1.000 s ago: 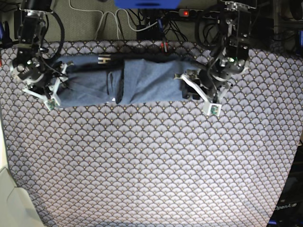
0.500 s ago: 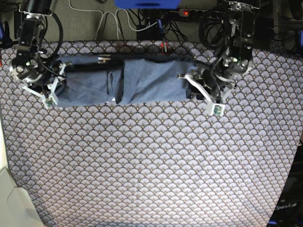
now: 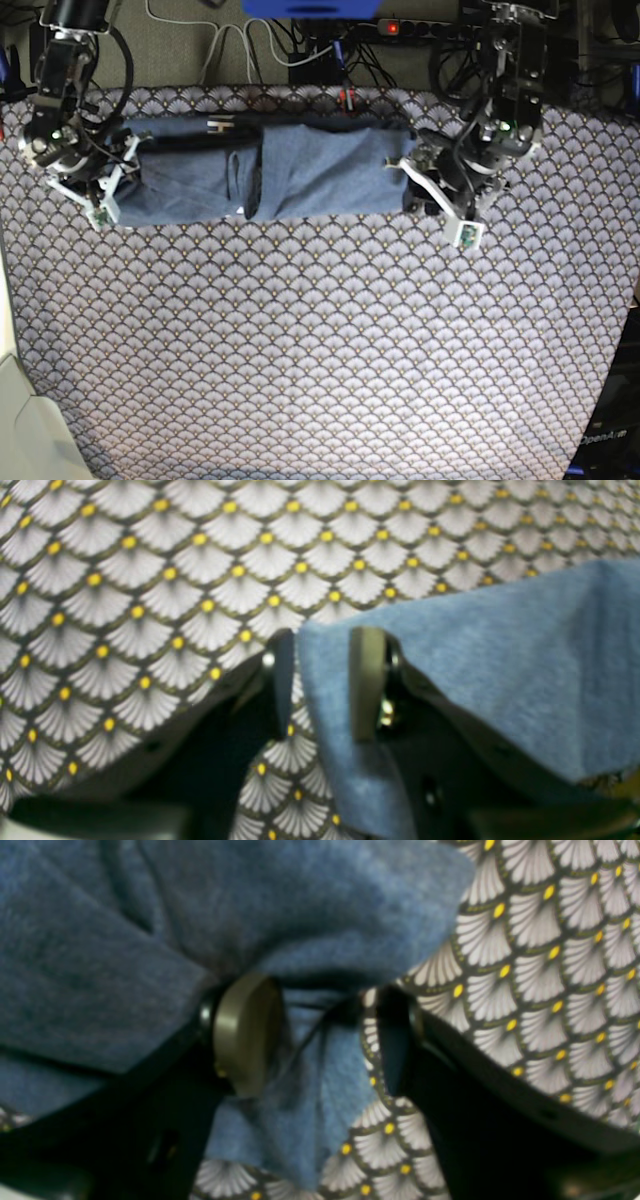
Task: Fold the T-shirt properly
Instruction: 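Release the shirt with the left gripper and raise it away, then grasp the strip end with the right gripper and fold it toward the left gripper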
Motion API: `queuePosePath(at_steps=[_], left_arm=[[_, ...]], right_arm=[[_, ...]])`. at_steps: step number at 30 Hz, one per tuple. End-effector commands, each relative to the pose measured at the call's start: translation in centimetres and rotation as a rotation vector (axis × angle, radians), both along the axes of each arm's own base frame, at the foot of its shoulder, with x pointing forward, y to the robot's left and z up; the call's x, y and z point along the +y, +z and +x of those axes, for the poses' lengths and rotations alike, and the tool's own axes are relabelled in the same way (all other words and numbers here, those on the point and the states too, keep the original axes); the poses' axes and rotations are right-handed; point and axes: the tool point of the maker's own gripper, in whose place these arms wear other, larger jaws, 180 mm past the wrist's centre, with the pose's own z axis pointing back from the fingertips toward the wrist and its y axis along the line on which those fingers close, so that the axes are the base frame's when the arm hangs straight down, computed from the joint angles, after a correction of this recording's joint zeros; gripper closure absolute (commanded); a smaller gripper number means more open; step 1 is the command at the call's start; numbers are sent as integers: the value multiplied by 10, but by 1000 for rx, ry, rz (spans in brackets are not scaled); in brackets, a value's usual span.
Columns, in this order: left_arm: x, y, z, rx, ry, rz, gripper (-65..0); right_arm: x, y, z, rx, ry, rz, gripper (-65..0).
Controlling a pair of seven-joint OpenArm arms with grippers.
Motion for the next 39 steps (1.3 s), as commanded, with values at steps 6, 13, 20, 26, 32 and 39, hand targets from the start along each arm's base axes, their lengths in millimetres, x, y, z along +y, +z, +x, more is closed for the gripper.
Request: queuePosePath(at_steps=[6, 13, 20, 26, 32, 39], left_arm=[[0, 11, 6, -45, -8, -3, -192], [4, 11, 6, -44, -11, 8, -191], [5, 7, 2, -33, -11, 14, -191], [11, 13, -3, -44, -5, 23, -191], [38, 23, -4, -71, 57, 45, -191], [67, 14, -20, -33, 131, 73, -192]], right_arm=[[19, 0, -7, 26, 10, 112, -352], [28, 1, -6, 27, 7, 161, -252], [25, 4, -3, 16, 11, 152, 0], [20, 37, 13, -80, 51, 94, 0], [28, 76, 25, -190, 100, 42, 0], [46, 82, 11, -205, 128, 50, 0]])
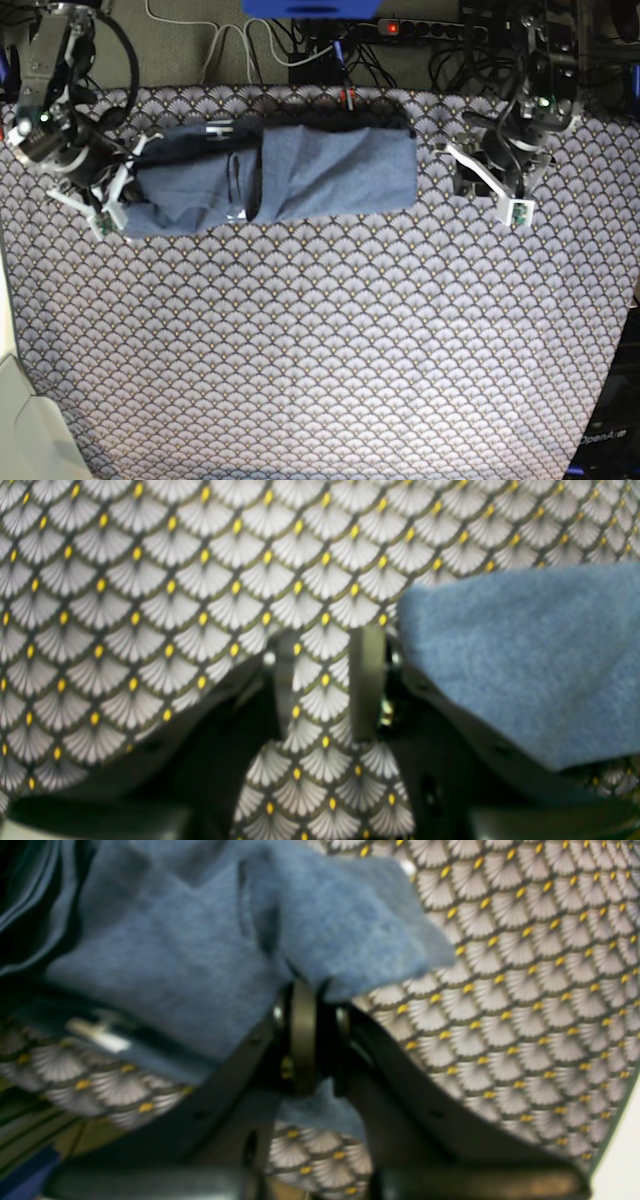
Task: Fold the T-shirt properly
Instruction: 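Grasp the strip end with the right gripper and fold it toward the left gripper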
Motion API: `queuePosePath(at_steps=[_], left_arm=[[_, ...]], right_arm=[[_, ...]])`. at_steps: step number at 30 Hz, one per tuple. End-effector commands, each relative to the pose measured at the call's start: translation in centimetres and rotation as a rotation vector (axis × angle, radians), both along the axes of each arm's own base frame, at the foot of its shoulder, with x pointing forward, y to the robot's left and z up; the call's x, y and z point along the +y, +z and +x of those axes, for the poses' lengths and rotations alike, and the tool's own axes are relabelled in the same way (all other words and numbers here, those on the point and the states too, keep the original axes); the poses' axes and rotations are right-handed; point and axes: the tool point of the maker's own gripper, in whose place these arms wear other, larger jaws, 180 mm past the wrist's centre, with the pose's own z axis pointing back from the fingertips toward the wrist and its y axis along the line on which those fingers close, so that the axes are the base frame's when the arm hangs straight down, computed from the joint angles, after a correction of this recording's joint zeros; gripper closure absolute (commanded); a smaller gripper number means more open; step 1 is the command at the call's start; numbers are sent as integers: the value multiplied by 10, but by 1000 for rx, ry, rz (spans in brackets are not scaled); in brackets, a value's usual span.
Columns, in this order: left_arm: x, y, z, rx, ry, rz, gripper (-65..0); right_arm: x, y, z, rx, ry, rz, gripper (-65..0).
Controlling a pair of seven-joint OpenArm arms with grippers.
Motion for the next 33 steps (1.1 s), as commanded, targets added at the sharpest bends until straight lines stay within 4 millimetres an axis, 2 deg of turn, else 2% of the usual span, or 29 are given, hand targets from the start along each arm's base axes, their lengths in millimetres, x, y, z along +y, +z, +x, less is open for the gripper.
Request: queuePosePath(at_steps=[1, 9, 15, 17, 23, 27, 33], left_arm=[[4, 10, 5, -40, 4, 3, -192], [42, 13, -9, -36, 106, 41, -194], [67, 16, -17, -36, 168, 71, -194], [71, 15, -20, -29, 176, 75, -194], [75, 7, -36, 10, 185, 84, -195], [75, 3, -43, 28, 184, 86, -195], [74, 1, -45, 34, 185, 84, -195]], right_arm=[[8, 12, 5, -50, 28, 15, 0], [55, 3, -7, -15, 165, 50, 0], [103, 1, -11, -6, 264, 120, 0], [122, 5, -8, -21, 310, 143, 0], [181, 11, -16, -28, 483, 194, 0], [201, 17, -17, -43, 554, 203, 0], [217, 24, -12, -44, 636, 152, 0]])
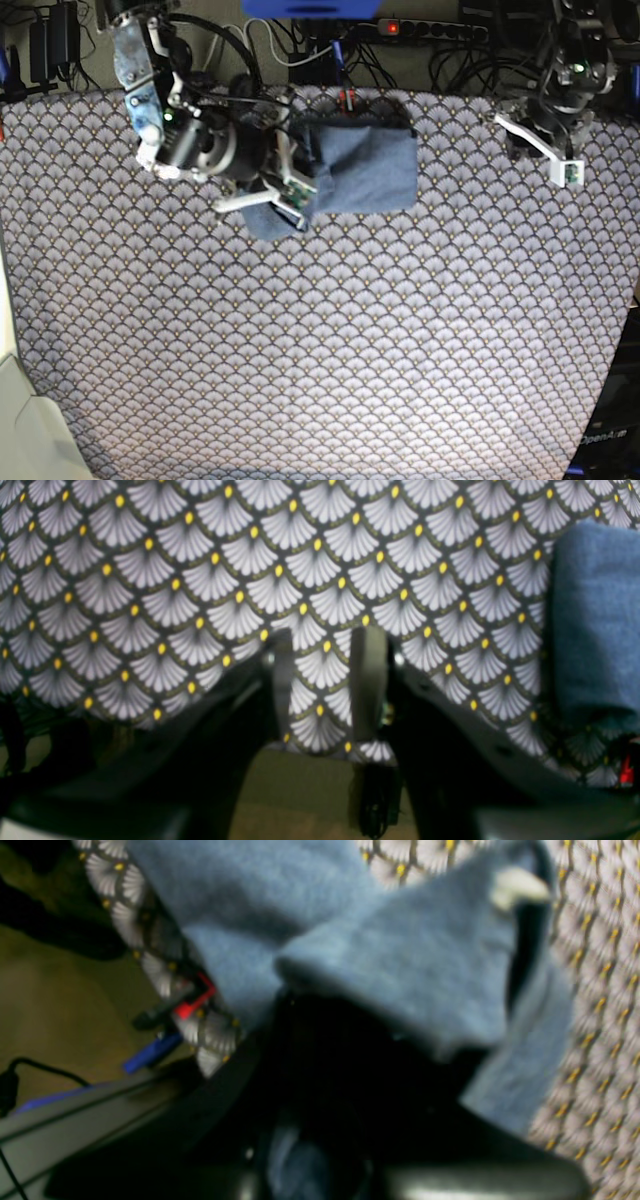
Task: Fold the T-shirt properly
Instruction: 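Grasp the strip end with the right gripper and fold it toward the left gripper, then lay the folded bundle down and flatten it with the right gripper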
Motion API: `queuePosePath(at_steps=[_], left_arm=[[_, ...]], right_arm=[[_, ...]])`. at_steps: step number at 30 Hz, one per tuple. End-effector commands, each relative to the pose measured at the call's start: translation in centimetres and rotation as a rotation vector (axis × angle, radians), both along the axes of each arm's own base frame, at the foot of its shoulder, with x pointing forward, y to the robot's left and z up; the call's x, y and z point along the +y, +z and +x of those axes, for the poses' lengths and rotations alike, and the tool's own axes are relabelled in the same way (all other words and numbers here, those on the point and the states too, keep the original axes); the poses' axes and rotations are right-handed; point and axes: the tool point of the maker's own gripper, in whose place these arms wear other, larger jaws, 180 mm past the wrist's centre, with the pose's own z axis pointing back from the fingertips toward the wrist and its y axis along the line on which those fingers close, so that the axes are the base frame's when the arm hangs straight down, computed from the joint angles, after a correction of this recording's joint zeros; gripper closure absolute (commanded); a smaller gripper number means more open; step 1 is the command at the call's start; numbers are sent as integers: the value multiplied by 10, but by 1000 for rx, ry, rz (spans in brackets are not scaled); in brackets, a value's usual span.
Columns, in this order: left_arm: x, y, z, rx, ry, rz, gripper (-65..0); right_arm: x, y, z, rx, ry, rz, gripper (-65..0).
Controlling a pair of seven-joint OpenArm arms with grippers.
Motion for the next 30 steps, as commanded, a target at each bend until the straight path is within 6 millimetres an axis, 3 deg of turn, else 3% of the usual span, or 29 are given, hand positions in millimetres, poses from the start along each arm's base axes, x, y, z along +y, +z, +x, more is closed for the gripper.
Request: queuePosePath(at_steps=[1, 7, 13, 22, 27, 30], left_arm=[[1, 9, 5, -34, -5, 8, -195], [1, 6, 0, -21, -5, 8, -195], [1, 4, -4, -11, -6, 8, -195], [1, 3, -5, -9, -5, 8, -195], [1, 4, -4, -11, -5, 8, -195], [1, 4, -4, -11, -5, 8, -195]], right_arm=[[12, 14, 6, -39, 26, 37, 0], [42, 23, 7, -38, 64, 85, 0], [54, 15, 9, 2, 63, 105, 0], [91, 8, 3, 64, 120, 142, 0], [93, -5, 11, 100, 121, 118, -5], [92, -9, 18, 105, 121, 103, -76]])
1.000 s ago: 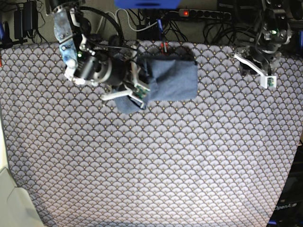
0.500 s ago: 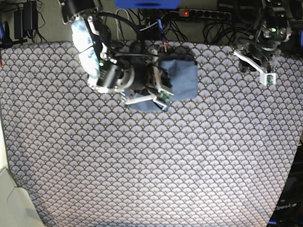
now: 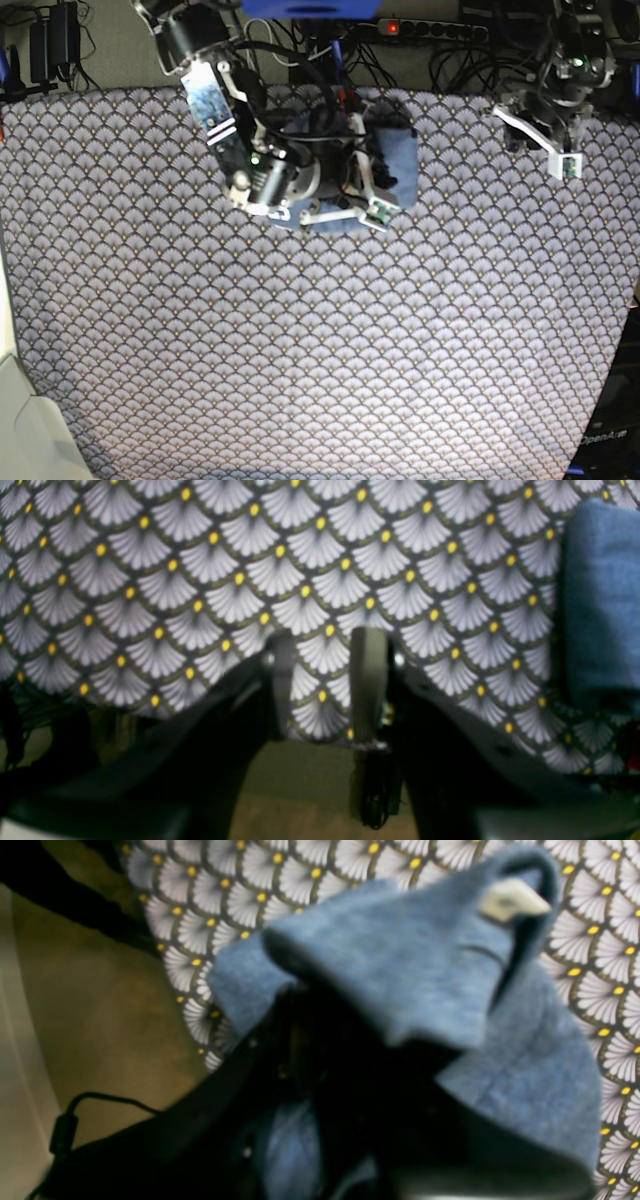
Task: Fold the T-shirt properly
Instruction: 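Lay the folded bundle down and flatten it with the right gripper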
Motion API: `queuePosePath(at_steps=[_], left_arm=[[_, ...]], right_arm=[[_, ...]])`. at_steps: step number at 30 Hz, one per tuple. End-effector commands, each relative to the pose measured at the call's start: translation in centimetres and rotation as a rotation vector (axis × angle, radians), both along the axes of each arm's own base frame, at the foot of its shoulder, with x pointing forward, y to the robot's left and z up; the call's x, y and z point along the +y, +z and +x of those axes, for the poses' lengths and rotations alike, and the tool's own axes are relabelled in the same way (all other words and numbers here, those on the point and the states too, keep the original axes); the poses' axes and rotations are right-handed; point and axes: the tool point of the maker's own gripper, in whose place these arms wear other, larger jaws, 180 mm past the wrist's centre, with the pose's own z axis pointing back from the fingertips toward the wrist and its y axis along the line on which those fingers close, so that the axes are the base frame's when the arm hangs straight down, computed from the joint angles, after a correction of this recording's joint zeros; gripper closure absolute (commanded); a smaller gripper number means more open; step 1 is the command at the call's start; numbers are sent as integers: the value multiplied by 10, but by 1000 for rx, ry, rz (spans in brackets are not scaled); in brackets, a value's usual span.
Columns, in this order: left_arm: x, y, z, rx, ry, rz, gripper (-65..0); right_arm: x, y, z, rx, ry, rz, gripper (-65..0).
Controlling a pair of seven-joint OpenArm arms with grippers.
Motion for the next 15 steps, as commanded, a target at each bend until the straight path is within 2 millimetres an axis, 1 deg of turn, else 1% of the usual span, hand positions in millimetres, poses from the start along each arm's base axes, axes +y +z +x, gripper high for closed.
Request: queuePosePath(at_steps=[1, 4, 6, 8, 9, 11, 15], left_arm=[[1, 9, 7, -39, -5, 9, -195], [1, 10, 7, -40, -5, 9, -195], [1, 10, 7, -40, -5, 9, -195], [1, 10, 8, -42, -5, 9, -195], [1, 10, 9, -43, -5, 9, -195], [2, 11, 9, -45, -4, 9, -195], [2, 9, 10, -42, -1, 7, -195]], right_arm=[[8, 16, 11, -43, 7, 43, -106], [8, 17, 14, -46, 8, 42, -206], [14, 21, 14, -48, 9, 58, -263], [19, 24, 14, -50, 9, 72, -299], [22, 28, 15, -55, 12, 82, -308], [33, 42, 12, -87, 35, 110, -310], [53, 70, -3, -173, 121, 150, -310]])
